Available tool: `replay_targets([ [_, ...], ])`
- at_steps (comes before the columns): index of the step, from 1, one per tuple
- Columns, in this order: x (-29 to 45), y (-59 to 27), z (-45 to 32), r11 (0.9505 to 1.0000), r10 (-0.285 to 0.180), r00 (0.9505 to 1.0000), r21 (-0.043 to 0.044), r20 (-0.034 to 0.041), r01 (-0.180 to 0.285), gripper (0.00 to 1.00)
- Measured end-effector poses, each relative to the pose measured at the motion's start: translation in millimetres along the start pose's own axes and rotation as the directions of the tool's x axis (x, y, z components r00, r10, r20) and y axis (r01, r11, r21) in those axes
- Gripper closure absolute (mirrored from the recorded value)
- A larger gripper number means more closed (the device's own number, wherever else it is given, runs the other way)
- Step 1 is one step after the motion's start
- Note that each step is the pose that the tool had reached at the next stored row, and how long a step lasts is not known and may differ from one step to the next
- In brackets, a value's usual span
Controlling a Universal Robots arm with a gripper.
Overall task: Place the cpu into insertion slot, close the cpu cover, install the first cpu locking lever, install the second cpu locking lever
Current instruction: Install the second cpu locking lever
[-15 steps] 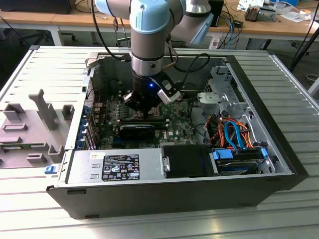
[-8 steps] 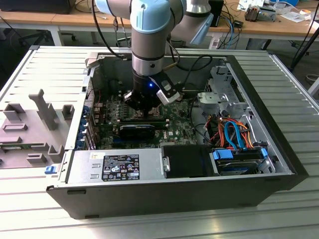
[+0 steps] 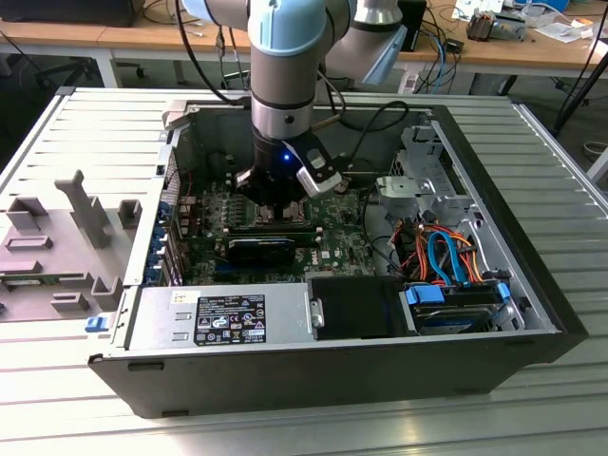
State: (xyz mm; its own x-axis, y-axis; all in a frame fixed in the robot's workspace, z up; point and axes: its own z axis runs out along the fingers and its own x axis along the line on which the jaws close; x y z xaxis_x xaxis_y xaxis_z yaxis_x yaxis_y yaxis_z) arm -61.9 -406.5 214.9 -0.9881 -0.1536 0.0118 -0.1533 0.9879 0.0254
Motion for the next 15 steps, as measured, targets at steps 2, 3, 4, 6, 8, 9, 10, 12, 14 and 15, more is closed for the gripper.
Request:
replay_targets([
  [2,-0.6,1.1,-1.7,1.0000,0.006,1.0000,0.0000,0.0000,-0.006,0.89],
  [3,-0.8,1.4,-3.8,1.0000,0.007,1.0000,-0.0001,-0.0001,-0.007,0.89],
  [4,-1.0,1.5,-6.0,1.0000,0.008,1.0000,-0.0001,-0.0004,-0.008,0.89],
  [6,-1.2,1.8,-13.5,1.0000,0.008,1.0000,-0.0004,-0.0017,-0.008,0.89],
  [8,-1.2,1.9,-18.5,1.0000,0.008,1.0000,-0.0004,-0.0021,-0.008,0.89],
  [9,-1.2,1.9,-19.3,1.0000,0.008,1.0000,-0.0004,-0.0021,-0.008,0.89],
  [10,-1.2,2.0,-19.5,1.0000,0.008,1.0000,-0.0008,-0.0018,-0.008,0.89],
  [12,-1.2,1.9,-19.7,1.0000,0.008,1.0000,-0.0006,-0.0020,-0.008,0.89],
  [14,-1.2,1.9,-19.9,1.0000,0.008,1.0000,-0.0006,-0.0021,-0.008,0.89],
  [15,-1.2,1.9,-19.9,1.0000,0.008,1.0000,-0.0005,-0.0021,-0.008,0.89],
])
